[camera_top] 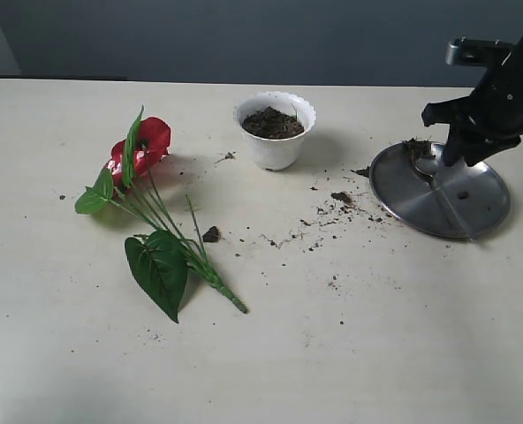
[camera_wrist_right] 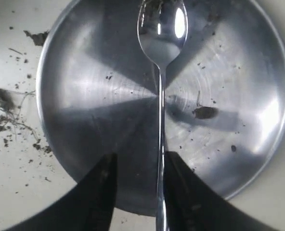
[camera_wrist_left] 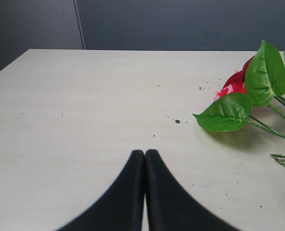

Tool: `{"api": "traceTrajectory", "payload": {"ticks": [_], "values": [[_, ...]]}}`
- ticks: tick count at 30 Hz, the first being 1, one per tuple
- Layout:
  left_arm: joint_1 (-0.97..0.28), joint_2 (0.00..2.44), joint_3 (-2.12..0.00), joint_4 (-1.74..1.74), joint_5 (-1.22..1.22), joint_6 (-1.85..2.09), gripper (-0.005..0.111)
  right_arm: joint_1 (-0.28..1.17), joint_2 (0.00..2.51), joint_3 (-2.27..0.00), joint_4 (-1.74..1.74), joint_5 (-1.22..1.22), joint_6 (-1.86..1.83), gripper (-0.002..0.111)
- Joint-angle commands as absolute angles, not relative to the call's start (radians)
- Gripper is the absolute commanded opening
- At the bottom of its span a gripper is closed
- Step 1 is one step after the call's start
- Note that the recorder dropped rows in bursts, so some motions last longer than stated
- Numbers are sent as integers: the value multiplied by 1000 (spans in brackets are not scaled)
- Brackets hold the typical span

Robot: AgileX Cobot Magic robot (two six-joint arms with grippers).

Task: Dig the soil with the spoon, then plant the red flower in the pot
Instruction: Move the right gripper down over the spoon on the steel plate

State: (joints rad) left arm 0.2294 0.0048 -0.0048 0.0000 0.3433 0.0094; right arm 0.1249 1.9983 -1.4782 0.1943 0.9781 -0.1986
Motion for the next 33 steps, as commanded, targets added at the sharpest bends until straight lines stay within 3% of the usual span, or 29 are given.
{"api": "traceTrajectory", "payload": {"ticks": [1, 13, 33], "values": [[226, 0, 0, 0, 332, 7, 0, 124, 2040, -1542, 181, 988, -176, 33], [226, 0, 0, 0, 332, 7, 0, 178, 2213, -1768, 54, 1120, -126, 33], [226, 0, 0, 0, 332, 7, 0, 188, 2330, -1776, 0, 1036, -94, 33]]}}
